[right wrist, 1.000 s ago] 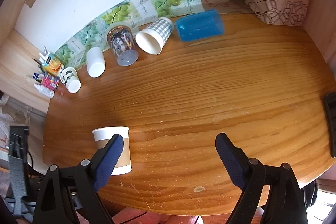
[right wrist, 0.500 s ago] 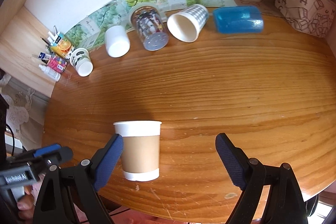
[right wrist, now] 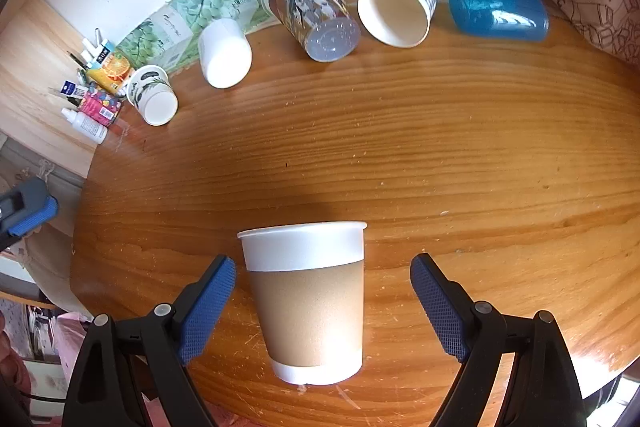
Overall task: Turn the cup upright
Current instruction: 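Close the right gripper around the brown sleeve of the standing cup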
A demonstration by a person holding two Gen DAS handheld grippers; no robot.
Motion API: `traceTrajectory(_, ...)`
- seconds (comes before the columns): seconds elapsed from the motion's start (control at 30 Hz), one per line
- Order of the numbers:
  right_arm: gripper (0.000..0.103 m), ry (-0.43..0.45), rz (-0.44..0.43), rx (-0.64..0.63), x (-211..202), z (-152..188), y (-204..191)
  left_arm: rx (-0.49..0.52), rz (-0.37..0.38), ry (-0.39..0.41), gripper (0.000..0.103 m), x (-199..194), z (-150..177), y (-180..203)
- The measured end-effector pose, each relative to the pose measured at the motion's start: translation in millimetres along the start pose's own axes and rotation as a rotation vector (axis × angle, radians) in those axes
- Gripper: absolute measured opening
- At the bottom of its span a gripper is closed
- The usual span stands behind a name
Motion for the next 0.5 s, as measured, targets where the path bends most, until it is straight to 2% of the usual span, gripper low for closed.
traceTrajectory(0.2,0.09,-0.013,0.019,0.04,14.4,-0.9,-5.3,0.093,-0.028,0.089,0.076,-8.0,-15.9,-3.3)
traceTrajectory(0.37,0.09,-0.011,0.024,0.062,21.9,-1.6,-7.1,0.079,0.015,0.131,0.076,-10.5,-25.0,-11.5)
traceTrajectory(0.5,0.088,-0.01,0.031,0.068,26.8,-1.7,-9.2,0.059,0.01,0.108,0.076,-4.0,-28.2,-19.2)
Point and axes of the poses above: each gripper's, at about its wrist camera, not at the fingertips, and x roughly the way its jaws point, y to its right, z to its underside, the point moved 4 cm from there along x, roughly the way its jaws point, and after that the axes turned 5 degrees about -y, right-handed, at the moved point
